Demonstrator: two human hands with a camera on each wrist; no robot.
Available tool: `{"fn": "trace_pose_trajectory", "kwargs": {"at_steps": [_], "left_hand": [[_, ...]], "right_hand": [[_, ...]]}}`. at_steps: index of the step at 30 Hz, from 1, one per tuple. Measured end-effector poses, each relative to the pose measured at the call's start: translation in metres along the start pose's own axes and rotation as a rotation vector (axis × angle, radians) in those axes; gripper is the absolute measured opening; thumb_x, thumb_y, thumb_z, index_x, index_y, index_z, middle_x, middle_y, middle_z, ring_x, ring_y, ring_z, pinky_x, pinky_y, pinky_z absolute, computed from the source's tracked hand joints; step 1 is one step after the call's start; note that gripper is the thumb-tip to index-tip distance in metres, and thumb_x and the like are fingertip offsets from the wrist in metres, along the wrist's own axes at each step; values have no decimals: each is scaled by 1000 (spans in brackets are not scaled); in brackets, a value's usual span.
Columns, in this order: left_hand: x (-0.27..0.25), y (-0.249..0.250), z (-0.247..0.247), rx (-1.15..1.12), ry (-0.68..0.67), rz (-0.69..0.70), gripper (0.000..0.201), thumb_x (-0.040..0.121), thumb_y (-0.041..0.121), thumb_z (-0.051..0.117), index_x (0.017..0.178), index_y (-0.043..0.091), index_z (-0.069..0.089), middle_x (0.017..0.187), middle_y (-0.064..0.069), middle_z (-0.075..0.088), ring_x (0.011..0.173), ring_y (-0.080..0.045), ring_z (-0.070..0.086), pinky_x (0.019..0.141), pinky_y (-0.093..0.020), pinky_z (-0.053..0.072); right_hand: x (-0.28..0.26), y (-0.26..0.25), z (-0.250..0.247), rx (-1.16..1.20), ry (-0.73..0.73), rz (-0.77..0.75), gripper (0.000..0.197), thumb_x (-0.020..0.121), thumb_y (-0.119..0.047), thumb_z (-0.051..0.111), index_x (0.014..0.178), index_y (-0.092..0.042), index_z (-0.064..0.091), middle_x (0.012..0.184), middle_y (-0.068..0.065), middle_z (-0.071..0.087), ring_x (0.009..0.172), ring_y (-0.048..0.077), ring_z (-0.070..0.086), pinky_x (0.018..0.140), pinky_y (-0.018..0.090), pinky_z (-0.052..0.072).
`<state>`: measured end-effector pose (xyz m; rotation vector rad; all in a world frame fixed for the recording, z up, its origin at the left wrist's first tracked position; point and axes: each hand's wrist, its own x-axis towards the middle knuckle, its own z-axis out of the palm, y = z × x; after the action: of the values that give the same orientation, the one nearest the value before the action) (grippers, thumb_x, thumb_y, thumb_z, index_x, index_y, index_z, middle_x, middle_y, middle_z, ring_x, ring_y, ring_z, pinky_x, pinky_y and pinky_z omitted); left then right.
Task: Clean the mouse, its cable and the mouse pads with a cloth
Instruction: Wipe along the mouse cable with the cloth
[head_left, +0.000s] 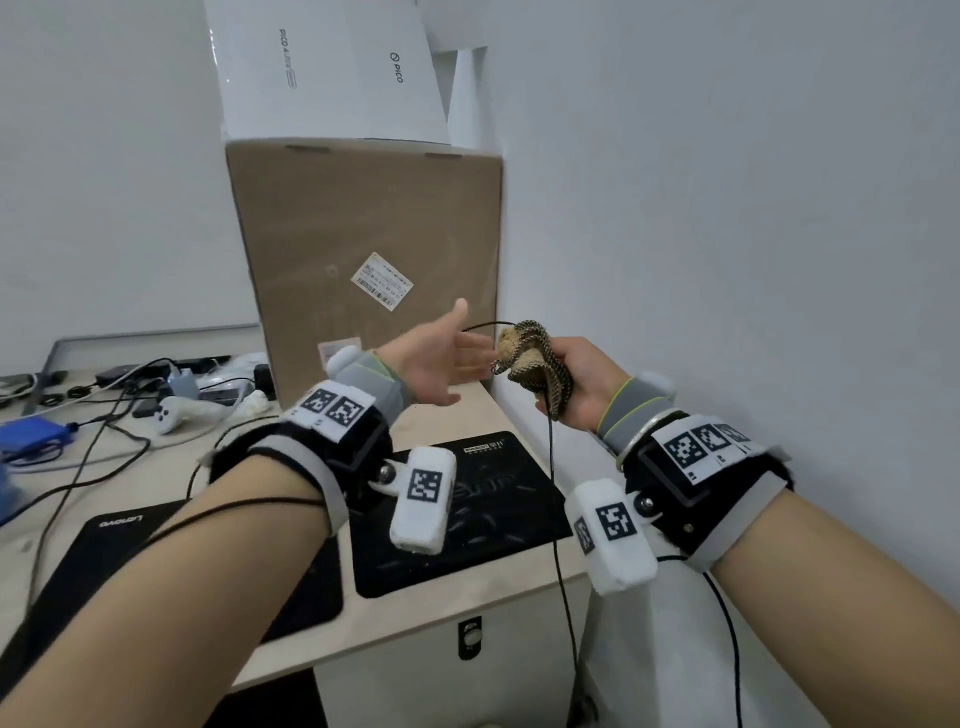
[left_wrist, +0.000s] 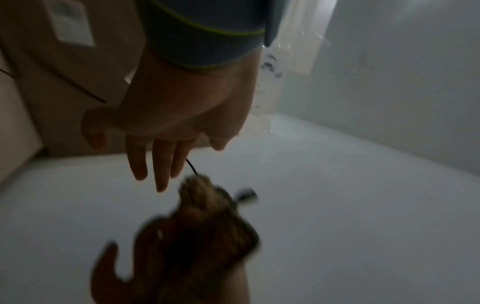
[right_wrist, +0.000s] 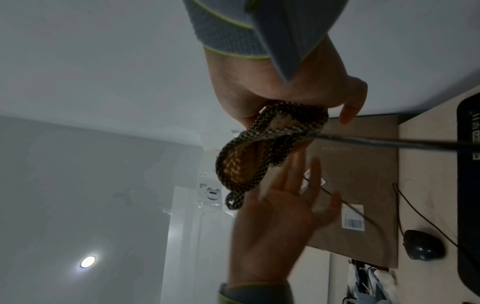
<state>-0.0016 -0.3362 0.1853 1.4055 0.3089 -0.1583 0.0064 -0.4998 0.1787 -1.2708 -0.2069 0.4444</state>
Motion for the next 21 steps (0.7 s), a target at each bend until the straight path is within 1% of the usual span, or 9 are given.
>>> {"fn": "trace_pose_trajectory", "kwargs": {"at_steps": [1, 3, 6, 9, 13, 14, 16, 18, 21], "left_hand": [[4, -1, 10, -127, -44, -58, 51, 94, 61, 27, 88, 22, 59, 92, 5, 61, 91, -10, 56, 102, -38, 30], [7, 2, 27, -24, -44, -15, 36, 97, 45, 38, 75, 20, 53, 79, 3, 58, 65, -9, 61, 74, -23, 51], [9, 1, 33, -91, 35, 54, 28, 99, 19, 40, 77, 13, 56, 57, -2, 66, 39, -11, 61, 42, -18, 50], [16, -5, 25, -203, 57, 80, 35, 102, 11, 31, 75, 10, 53, 61, -2, 57, 48, -11, 51, 47, -22, 41], [26, 1, 1, -548, 159, 171, 31, 103, 3, 19, 96, 11, 48, 111, -10, 62, 117, -19, 60, 78, -27, 54], [28, 4, -7, -590, 192, 191, 31, 103, 3, 18, 106, 10, 48, 113, -10, 61, 115, -17, 63, 77, -25, 56], [37, 4, -28, -588, 256, 204, 32, 103, 2, 17, 111, 12, 46, 87, -6, 60, 64, -8, 73, 59, -19, 56], [50, 3, -50, -571, 358, 180, 34, 102, 0, 14, 97, 7, 47, 59, -3, 55, 27, -6, 54, 41, -19, 51], [61, 0, -72, -604, 455, 186, 33, 102, 3, 15, 98, 5, 48, 57, -2, 55, 27, -5, 52, 40, -15, 51]], "right_hand": [[2, 3, 4, 3, 0, 7, 40, 102, -12, 26, 69, -8, 50, 33, -1, 56, 26, 5, 53, 28, 9, 35], [6, 10, 10, 19, 17, 24, 37, 101, -10, 28, 71, -7, 49, 34, 0, 57, 27, 6, 54, 29, 10, 37], [13, 21, 16, 57, 30, 25, 28, 99, -9, 30, 88, -3, 55, 56, 9, 68, 47, 13, 66, 46, 18, 55], [14, 31, 15, 69, 29, 68, 28, 99, -13, 30, 98, -3, 57, 75, 13, 66, 59, 19, 67, 59, 25, 58], [10, 36, 1, 75, -5, 100, 34, 101, -14, 29, 88, -5, 60, 56, 4, 70, 46, 10, 67, 42, 18, 52], [8, 36, -3, 78, -10, 105, 36, 101, -14, 28, 84, -6, 59, 50, 1, 68, 41, 7, 65, 37, 15, 48], [1, 35, -12, 68, -24, 100, 39, 101, -13, 28, 76, -7, 57, 42, -3, 63, 33, 4, 59, 30, 12, 41], [-3, 32, -21, 53, -28, 97, 39, 101, -14, 29, 73, -7, 55, 39, -3, 60, 31, 4, 56, 30, 11, 40], [0, 33, -30, 35, -10, 117, 38, 101, -15, 30, 74, -7, 55, 39, -3, 60, 30, 4, 56, 30, 12, 41]]}}
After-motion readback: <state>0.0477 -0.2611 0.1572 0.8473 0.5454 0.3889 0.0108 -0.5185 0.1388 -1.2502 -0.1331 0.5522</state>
